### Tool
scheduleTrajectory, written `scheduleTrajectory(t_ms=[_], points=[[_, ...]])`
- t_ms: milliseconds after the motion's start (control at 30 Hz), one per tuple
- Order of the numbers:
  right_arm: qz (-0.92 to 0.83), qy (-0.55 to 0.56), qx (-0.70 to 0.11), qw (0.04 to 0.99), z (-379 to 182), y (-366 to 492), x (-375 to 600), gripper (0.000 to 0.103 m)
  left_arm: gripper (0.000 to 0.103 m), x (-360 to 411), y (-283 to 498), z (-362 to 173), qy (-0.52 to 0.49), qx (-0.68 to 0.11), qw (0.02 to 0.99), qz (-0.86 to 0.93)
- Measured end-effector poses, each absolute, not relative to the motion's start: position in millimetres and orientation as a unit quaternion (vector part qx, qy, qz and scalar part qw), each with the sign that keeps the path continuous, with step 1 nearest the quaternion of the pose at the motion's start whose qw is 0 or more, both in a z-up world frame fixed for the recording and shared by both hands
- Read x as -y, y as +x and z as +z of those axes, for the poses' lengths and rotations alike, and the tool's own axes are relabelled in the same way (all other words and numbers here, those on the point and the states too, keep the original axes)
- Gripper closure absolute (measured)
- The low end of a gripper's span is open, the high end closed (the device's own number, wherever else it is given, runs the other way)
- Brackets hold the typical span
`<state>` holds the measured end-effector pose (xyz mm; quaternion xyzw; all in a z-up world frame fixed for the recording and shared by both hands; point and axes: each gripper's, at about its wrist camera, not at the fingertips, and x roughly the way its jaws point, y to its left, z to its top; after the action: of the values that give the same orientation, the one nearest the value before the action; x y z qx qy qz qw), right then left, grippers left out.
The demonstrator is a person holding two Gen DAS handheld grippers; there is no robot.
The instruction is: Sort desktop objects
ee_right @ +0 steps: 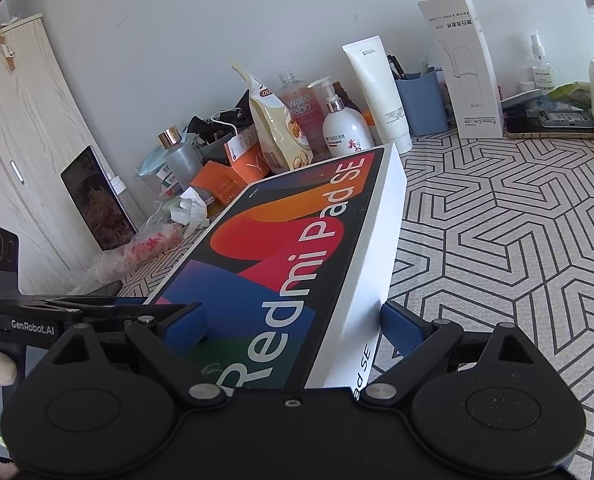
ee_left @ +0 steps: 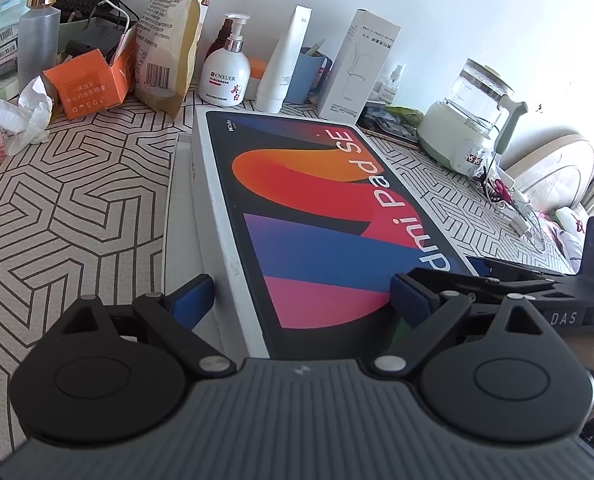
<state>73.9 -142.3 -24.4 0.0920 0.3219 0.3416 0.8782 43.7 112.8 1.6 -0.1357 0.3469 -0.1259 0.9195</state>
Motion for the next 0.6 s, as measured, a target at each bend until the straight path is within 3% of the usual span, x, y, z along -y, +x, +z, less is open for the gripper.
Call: scheduleTrajectory(t_ms=[600], points=[[0.346, 0.105, -0.335, 0.870, -31.3, 80.0, 138.2, 0.006, 0.009, -117.4, 50.5, 2.1, -0.126, -0.338, 0.924, -0.130]])
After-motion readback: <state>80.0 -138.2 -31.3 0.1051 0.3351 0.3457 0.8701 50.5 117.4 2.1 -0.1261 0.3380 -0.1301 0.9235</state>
